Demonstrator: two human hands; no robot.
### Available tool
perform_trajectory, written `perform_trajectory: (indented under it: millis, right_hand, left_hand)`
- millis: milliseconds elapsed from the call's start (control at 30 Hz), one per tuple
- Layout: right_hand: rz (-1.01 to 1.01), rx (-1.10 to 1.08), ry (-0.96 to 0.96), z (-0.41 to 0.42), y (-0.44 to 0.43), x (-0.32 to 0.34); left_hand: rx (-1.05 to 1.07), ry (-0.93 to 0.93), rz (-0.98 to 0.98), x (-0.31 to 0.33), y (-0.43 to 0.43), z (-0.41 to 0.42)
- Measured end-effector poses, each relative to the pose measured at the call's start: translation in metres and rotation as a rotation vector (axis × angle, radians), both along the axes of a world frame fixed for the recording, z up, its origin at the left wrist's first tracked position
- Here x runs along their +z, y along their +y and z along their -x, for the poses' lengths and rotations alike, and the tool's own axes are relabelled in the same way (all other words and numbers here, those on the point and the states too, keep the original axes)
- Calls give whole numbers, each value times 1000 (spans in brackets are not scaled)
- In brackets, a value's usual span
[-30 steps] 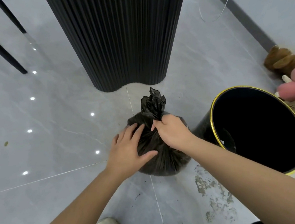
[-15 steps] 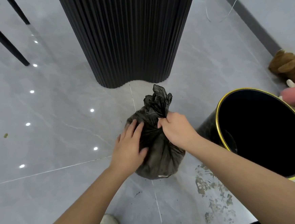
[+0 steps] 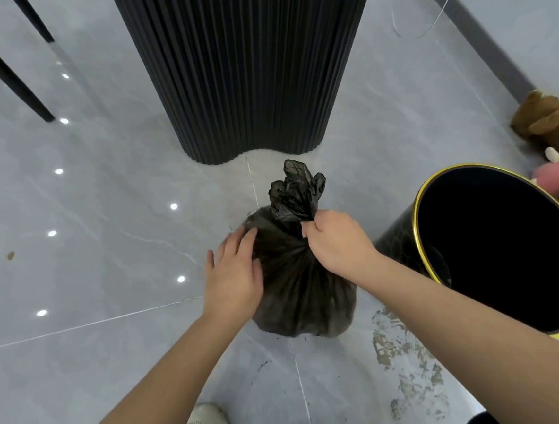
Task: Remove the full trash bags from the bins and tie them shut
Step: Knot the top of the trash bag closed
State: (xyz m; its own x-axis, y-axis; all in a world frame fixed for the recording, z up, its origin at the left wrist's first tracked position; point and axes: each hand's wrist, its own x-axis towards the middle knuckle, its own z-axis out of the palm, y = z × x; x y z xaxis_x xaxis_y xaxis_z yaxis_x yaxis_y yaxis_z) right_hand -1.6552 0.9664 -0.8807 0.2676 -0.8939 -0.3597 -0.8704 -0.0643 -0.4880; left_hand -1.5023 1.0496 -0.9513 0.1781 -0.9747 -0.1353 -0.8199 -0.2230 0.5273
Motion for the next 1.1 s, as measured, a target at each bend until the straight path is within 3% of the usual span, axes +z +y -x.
perform_trajectory:
  millis: [100, 200, 300, 400, 533, 600, 700, 800, 867, 967, 1100]
  right_hand:
    - [60, -9, -20, -1, -2, 3]
    - [88, 58, -53, 0, -3, 3]
    - [92, 73, 20, 2, 1, -1]
    - [118, 77, 114, 1, 3, 4]
    - [156, 57, -42, -1, 0, 7]
    - [140, 60, -125, -1, -1, 4]
    - [89, 22, -83, 3, -1, 1]
    - [102, -1, 38, 6, -1, 6]
    - [98, -12, 38, 5, -3, 10]
    - [115, 45, -44, 2, 0, 8]
    - [82, 51, -46, 3, 1, 7]
  left_hand:
    - [-112, 120, -33, 7, 3, 5]
    - [-193, -6, -99, 5, 3, 10]
    - [-89, -70, -56, 2, -1, 7]
    - [-26, 4, 2, 4, -3, 5]
    - [-121, -87, -32, 5, 0, 9]
    - [-64, -107, -17, 5, -1, 8]
    - [18, -13, 48, 6, -2, 5]
    - [-114, 123, 61, 10, 2, 8]
    - [-163, 87, 87, 8, 3, 9]
    - [-78, 52, 141, 5, -1, 6]
    - [-128, 79, 81, 10, -2, 8]
